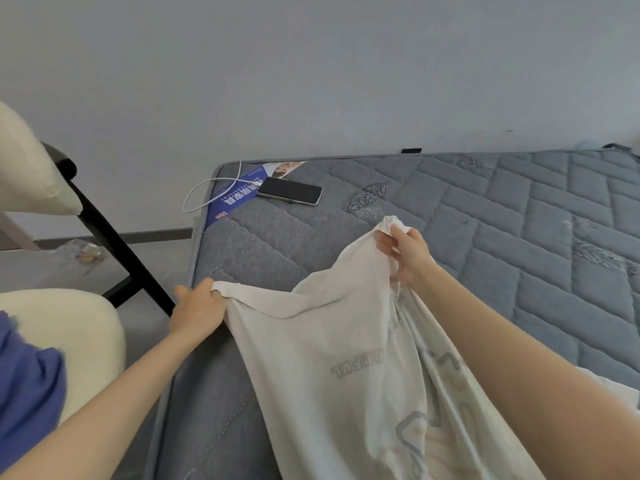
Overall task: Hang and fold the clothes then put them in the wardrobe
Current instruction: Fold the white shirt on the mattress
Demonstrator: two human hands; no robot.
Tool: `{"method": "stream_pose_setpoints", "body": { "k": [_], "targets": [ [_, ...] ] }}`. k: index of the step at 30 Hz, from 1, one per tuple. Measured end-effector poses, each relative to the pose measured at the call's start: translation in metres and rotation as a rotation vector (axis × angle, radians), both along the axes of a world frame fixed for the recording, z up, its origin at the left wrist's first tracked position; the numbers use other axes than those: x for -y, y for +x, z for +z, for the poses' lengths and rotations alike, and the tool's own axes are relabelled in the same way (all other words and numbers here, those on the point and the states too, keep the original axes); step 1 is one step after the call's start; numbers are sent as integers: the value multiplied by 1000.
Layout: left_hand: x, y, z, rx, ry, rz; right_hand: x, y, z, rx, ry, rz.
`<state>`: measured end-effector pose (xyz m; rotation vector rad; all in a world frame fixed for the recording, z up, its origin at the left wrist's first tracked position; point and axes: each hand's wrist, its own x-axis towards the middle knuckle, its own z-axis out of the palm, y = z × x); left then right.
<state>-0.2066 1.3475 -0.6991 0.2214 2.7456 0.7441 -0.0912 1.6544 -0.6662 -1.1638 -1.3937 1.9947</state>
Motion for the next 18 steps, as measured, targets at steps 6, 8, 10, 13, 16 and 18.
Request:
{"method": "stream_pose_setpoints", "body": {
  "k": [6,8,10,13,16,18],
  "targets": [
    [8,-21,5,511,571,436,-2,-43,-1,-95,-21,-39],
    [11,-30,1,436,657,515,-1,-54,-6,-120,-20,-40],
    [16,-40,-3,362,730,614,1,-63,-9,-65,46,-20],
    [27,-54,-14,346,792,783,7,-72,-21,-40,65,38],
    [34,-57,-28,407,796,846,19,-72,-38,0,147,247],
    [36,-54,-31,401,752,826,23,-67,-48,109,267,311]
  ]
}}
